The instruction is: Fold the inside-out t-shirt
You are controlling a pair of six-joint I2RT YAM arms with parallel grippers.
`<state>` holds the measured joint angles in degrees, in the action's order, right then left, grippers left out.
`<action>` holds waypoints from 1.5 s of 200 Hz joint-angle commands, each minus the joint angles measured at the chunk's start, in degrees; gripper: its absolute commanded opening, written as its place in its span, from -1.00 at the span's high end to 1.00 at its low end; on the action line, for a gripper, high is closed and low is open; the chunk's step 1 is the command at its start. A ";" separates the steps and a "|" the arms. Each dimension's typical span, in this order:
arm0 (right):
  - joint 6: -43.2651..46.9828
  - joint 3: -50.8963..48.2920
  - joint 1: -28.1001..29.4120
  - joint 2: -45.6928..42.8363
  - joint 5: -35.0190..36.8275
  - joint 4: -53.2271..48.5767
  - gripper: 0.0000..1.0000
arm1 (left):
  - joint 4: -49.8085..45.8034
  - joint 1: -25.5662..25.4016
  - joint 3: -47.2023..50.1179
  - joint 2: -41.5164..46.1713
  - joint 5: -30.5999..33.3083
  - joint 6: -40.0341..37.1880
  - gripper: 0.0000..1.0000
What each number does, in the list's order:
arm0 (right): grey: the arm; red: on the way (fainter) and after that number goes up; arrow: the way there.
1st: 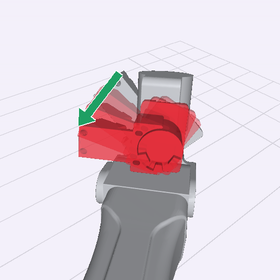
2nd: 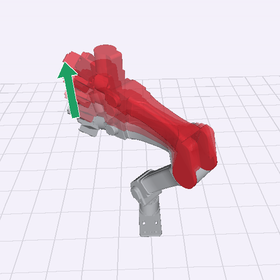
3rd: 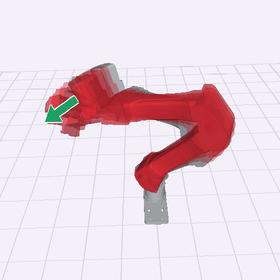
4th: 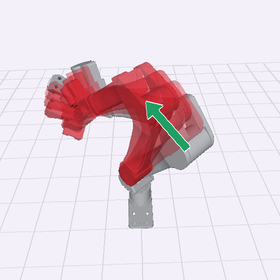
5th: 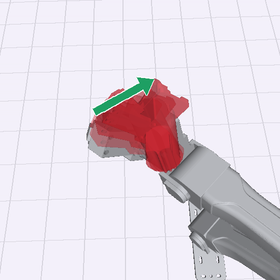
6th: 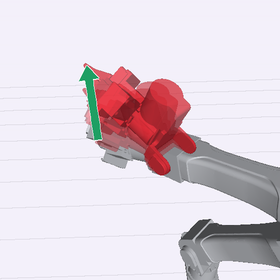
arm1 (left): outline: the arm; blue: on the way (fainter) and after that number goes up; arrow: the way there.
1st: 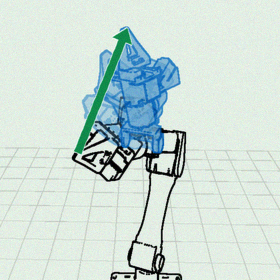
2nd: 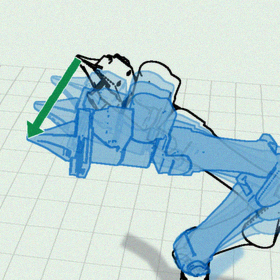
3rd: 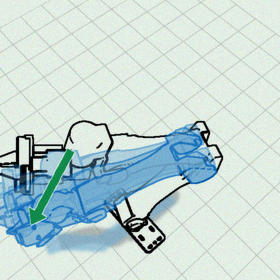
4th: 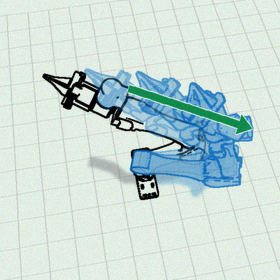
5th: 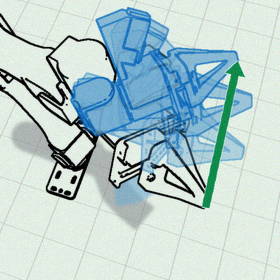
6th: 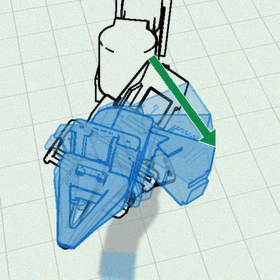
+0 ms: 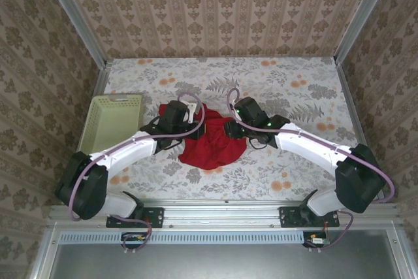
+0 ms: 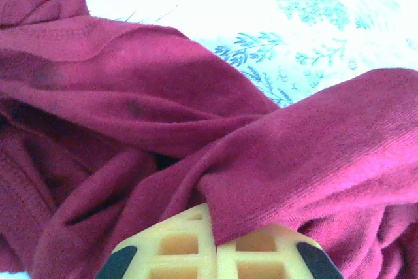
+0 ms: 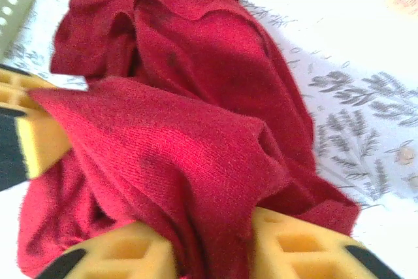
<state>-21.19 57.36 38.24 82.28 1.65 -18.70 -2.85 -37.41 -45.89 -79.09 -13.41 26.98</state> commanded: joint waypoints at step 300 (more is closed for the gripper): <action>-12.90 -5.77 10.63 -3.00 9.67 8.14 1.00 | -5.18 2.38 -12.53 -4.90 -3.35 0.53 1.00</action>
<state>-38.98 55.11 47.05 84.25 10.22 -10.39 -4.47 -37.10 -52.21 -81.60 -17.72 28.27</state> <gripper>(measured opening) 0.069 0.055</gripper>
